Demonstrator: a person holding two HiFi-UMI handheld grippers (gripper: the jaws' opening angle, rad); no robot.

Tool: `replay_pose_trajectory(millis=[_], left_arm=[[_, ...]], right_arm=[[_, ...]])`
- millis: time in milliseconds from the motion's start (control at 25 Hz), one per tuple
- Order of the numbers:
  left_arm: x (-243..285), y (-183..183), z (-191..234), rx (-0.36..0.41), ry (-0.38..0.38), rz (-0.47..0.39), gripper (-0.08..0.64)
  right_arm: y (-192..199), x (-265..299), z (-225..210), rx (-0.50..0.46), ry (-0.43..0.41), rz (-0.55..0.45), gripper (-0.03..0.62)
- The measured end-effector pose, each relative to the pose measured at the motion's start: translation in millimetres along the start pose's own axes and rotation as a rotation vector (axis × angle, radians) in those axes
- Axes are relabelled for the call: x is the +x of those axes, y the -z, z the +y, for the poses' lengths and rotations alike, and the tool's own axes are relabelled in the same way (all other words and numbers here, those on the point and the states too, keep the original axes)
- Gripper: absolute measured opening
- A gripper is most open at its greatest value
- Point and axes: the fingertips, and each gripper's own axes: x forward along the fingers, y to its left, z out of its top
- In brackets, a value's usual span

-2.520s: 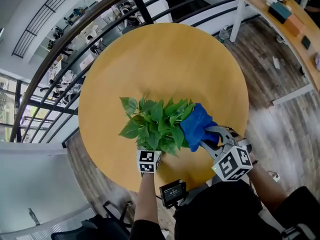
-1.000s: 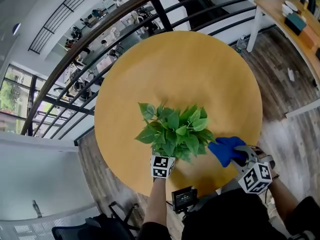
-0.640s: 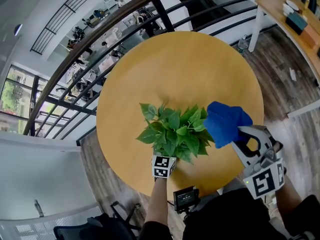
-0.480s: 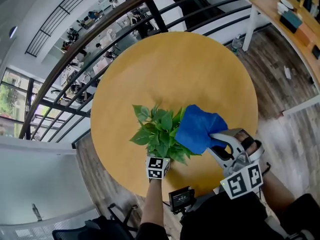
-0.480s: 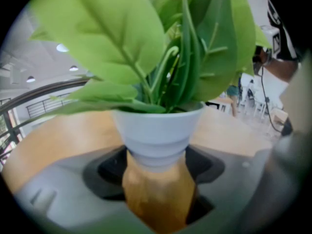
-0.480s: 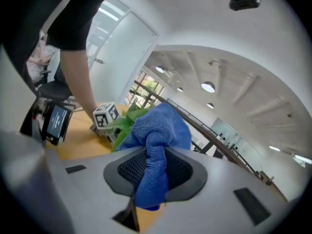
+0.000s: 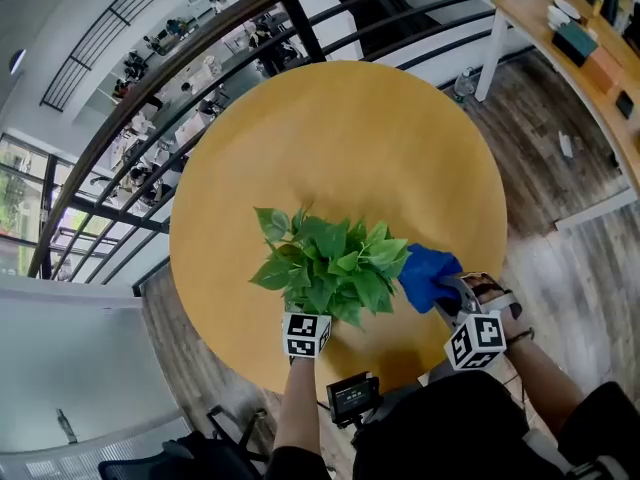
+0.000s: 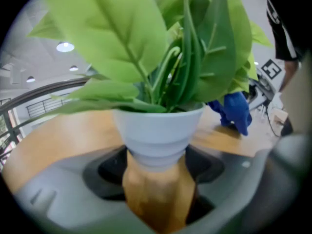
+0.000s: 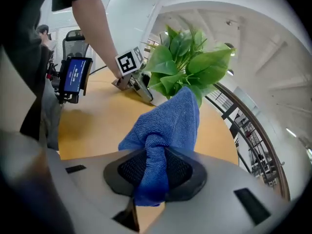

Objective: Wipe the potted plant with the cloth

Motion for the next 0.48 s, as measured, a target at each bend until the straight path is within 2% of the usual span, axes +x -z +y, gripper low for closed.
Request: replay_pose_trajectory(millis=[120,320,480], left_arm=[[1.5,-0.9,0.8,0.003,-0.001,-0.001,0.360],[2.6,-1.4,1.1,0.005,0.000,-0.003,0.359],[1.7,-1.0,0.2,0.003,0.000,-0.002,0.359]], right_arm=[[8.4,-4.4,-7.0,0.032,0.010,0.006,0.102],[-0.2,-17.3,-27.9,0.176,0.045,-0.078,0.103],[-1.2,-33.2,-49.4,0.425,0.062,-0.211,0.102]])
